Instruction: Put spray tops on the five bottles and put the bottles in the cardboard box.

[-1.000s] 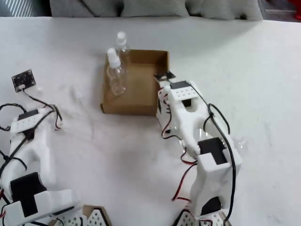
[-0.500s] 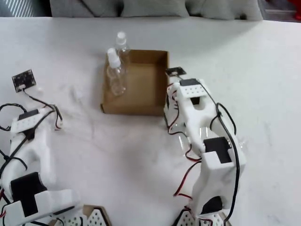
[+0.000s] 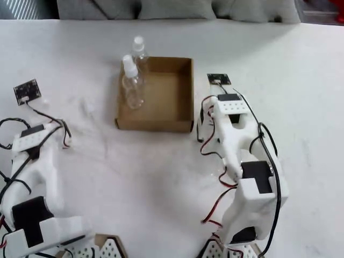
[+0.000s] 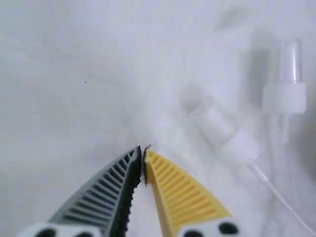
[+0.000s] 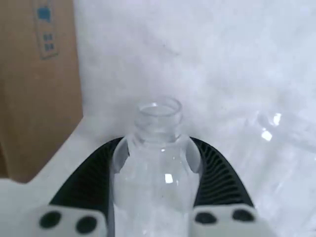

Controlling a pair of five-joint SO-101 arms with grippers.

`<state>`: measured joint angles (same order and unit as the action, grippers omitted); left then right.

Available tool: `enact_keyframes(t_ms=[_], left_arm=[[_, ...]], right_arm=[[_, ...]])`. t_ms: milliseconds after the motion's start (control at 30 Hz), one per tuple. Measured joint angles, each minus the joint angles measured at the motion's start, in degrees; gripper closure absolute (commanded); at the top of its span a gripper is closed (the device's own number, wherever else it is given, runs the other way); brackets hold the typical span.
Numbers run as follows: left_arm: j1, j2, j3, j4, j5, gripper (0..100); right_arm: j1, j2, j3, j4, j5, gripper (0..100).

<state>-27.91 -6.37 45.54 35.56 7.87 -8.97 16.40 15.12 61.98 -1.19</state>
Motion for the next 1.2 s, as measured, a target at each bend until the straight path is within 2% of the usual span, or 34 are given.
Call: enact_keyframes(t_ms=[100, 233, 333, 467, 833, 1067, 1200], left_arm=[[0.0, 0.0, -3.16, 1.58, 0.0, 98], [0.97, 0.7, -10.81, 8.35, 2.81, 98], [3.43, 0.7, -17.23, 14.33, 6.51, 98], [7.91, 2.64, -24.97, 19.87, 7.56, 98], [14.51, 26.55, -49.85, 30.33, 7.82, 97], [14.77, 35.16, -60.48, 32.79, 9.23, 81], [14.77, 38.15, -61.98, 34.46, 13.8, 81]], right_arm=[[0.0, 0.0, 0.0, 0.0, 0.0, 98.1], [0.0, 0.0, 0.0, 0.0, 0.0, 98.1], [0.0, 0.0, 0.0, 0.0, 0.0, 98.1], [0.0, 0.0, 0.0, 0.0, 0.0, 98.1], [-0.09, -0.09, 0.44, -1.05, 2.11, 98.1], [-0.18, -0.09, 0.44, -1.05, 2.2, 98.1], [-0.18, -0.09, 0.53, -1.67, 2.2, 98.1]])
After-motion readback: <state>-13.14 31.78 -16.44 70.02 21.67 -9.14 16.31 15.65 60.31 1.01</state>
